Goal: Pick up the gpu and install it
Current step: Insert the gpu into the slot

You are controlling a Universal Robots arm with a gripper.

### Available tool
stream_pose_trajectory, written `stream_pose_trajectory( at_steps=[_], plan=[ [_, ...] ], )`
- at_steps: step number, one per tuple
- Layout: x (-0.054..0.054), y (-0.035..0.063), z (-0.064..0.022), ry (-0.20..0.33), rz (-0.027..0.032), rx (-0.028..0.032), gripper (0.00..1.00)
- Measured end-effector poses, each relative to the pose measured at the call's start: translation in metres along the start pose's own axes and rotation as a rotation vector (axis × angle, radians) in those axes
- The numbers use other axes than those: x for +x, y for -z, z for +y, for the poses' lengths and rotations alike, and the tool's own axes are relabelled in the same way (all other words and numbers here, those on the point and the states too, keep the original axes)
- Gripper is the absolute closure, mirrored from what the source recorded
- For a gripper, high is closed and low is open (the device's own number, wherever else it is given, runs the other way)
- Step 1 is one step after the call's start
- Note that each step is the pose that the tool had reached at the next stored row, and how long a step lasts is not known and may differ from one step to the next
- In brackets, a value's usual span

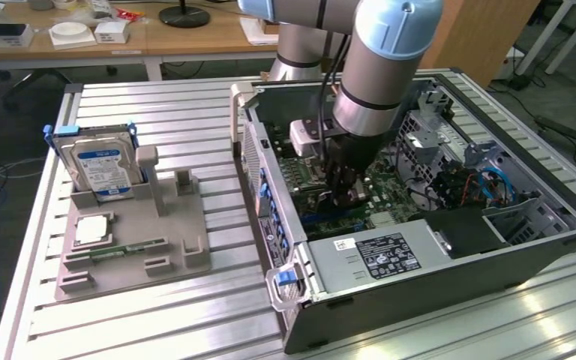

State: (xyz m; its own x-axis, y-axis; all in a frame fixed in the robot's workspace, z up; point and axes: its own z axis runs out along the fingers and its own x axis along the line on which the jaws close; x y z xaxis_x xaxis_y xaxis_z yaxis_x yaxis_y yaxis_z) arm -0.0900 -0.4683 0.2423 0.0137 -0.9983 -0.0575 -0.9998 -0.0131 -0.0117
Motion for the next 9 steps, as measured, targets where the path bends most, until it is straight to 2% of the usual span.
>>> stream_pose_trajectory(
  at_steps=[3,9],
  plan=[
    [0.0002,0.0001,-0.0026,0.000,-0.0001,-0.0001,0.74],
    [0.0001,-0.0001,-0.0025,0.000,-0.0005,-0.0005,0.74]
  ],
)
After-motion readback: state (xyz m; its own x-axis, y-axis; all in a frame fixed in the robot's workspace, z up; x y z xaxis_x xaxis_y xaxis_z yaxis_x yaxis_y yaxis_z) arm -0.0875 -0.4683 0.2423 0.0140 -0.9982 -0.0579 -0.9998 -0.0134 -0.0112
